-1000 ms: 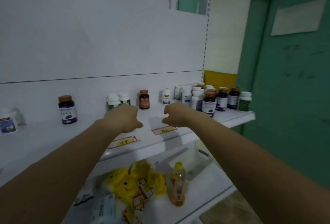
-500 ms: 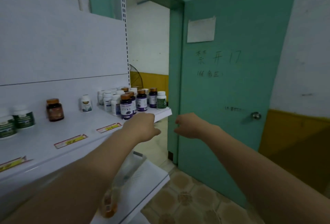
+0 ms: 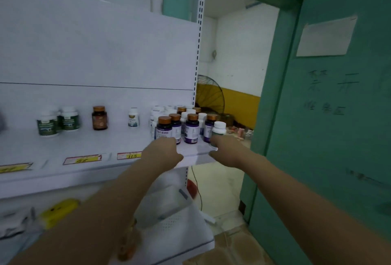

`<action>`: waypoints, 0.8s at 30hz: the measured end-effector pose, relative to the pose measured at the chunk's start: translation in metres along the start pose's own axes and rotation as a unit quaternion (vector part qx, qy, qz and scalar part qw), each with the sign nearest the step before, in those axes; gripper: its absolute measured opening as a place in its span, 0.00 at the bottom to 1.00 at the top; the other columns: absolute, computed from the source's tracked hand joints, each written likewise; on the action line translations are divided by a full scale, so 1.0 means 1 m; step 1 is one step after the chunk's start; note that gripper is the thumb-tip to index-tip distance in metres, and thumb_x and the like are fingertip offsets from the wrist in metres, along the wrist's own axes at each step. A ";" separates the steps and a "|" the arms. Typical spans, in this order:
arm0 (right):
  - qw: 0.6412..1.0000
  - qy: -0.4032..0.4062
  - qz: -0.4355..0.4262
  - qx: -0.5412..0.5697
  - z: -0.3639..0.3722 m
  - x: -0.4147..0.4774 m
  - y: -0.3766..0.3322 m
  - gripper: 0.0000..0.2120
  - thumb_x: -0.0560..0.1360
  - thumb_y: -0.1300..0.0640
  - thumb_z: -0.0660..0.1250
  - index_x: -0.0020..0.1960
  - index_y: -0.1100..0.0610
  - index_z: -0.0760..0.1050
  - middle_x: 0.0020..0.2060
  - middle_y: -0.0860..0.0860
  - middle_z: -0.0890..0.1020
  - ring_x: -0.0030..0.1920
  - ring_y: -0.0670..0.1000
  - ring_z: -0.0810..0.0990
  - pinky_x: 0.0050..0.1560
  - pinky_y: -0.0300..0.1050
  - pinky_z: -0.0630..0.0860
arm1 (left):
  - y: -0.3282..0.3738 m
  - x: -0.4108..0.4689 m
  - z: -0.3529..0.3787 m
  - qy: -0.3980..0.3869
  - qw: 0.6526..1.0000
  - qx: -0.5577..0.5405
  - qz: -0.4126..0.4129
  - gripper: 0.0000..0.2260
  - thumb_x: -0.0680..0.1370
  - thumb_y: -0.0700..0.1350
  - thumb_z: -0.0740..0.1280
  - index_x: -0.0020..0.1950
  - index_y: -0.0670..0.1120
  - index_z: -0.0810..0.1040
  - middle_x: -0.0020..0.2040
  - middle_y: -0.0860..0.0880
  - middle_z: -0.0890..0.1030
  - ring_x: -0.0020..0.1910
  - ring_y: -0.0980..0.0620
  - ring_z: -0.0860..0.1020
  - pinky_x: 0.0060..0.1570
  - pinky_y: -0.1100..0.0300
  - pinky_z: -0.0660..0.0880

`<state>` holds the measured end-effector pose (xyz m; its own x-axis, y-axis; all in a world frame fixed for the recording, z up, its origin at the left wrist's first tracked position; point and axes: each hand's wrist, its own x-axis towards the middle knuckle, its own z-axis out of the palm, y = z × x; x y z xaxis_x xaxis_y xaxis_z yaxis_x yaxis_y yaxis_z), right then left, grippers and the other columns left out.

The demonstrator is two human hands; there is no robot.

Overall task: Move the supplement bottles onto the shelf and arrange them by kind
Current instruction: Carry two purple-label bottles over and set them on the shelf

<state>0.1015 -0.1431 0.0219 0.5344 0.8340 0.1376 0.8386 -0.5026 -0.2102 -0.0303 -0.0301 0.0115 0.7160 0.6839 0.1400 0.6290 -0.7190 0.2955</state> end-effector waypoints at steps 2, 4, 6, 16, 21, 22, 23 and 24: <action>0.999 0.006 -0.027 0.019 0.001 0.020 -0.006 0.22 0.78 0.58 0.62 0.71 0.59 0.66 0.65 0.58 0.74 0.61 0.57 0.75 0.50 0.43 0.71 | -0.013 0.007 -0.004 0.027 0.999 -0.015 -0.041 0.17 0.76 0.51 0.66 0.60 0.42 0.74 0.57 0.43 0.78 0.53 0.46 0.77 0.52 0.56 0.74; 0.998 0.008 -0.050 0.032 0.003 0.037 -0.013 0.22 0.77 0.60 0.61 0.71 0.59 0.65 0.65 0.59 0.74 0.63 0.58 0.74 0.57 0.47 0.72 | -0.022 0.013 -0.008 0.051 0.995 -0.034 -0.073 0.17 0.76 0.50 0.67 0.59 0.41 0.73 0.57 0.41 0.78 0.52 0.45 0.76 0.49 0.56 0.72; 0.996 0.019 -0.070 0.043 0.004 0.055 -0.021 0.20 0.78 0.61 0.61 0.70 0.58 0.66 0.64 0.59 0.75 0.62 0.58 0.75 0.58 0.49 0.73 | -0.030 0.023 -0.010 0.065 0.992 -0.051 -0.101 0.21 0.75 0.51 0.68 0.62 0.41 0.71 0.59 0.40 0.77 0.54 0.44 0.76 0.49 0.56 0.71; 0.985 0.045 -0.098 0.136 0.028 0.136 -0.052 0.25 0.81 0.60 0.56 0.76 0.58 0.54 0.69 0.60 0.70 0.64 0.60 0.73 0.58 0.50 0.72 | -0.034 0.084 0.012 0.079 0.966 -0.200 -0.147 0.26 0.72 0.49 0.72 0.65 0.41 0.66 0.61 0.42 0.76 0.59 0.44 0.76 0.49 0.57 0.72; 0.982 0.064 -0.086 0.155 0.037 0.145 -0.056 0.20 0.82 0.57 0.55 0.72 0.60 0.60 0.62 0.60 0.74 0.60 0.59 0.76 0.53 0.48 0.75 | -0.042 0.110 0.026 0.085 0.953 -0.250 -0.151 0.22 0.73 0.49 0.71 0.63 0.42 0.69 0.56 0.42 0.79 0.49 0.47 0.76 0.43 0.59 0.72; 0.978 0.072 -0.078 0.179 0.039 0.147 -0.056 0.20 0.82 0.56 0.56 0.72 0.60 0.61 0.60 0.60 0.76 0.59 0.59 0.77 0.51 0.47 0.74 | -0.043 0.114 0.029 0.088 0.951 -0.256 -0.149 0.22 0.72 0.49 0.71 0.62 0.43 0.70 0.55 0.42 0.79 0.47 0.48 0.76 0.42 0.59 0.72; 0.973 0.080 -0.069 0.205 0.041 0.148 -0.056 0.20 0.82 0.56 0.57 0.71 0.60 0.61 0.60 0.60 0.77 0.58 0.59 0.77 0.49 0.45 0.73 | -0.044 0.116 0.030 0.092 0.949 -0.263 -0.147 0.22 0.72 0.49 0.71 0.62 0.43 0.70 0.55 0.42 0.79 0.46 0.48 0.75 0.42 0.59 0.72; 0.970 0.088 -0.059 0.219 0.041 0.149 -0.057 0.21 0.81 0.55 0.58 0.72 0.60 0.61 0.60 0.60 0.77 0.59 0.59 0.77 0.48 0.44 0.72 | -0.045 0.118 0.031 0.094 0.948 -0.268 -0.146 0.22 0.72 0.48 0.71 0.62 0.42 0.70 0.55 0.42 0.79 0.46 0.48 0.75 0.41 0.59 0.72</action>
<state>0.1290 0.0196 0.0145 0.4793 0.8089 0.3406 0.7897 -0.2282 -0.5694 0.0354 0.0792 -0.0151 0.4373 0.8899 0.1295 0.5112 -0.3645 0.7783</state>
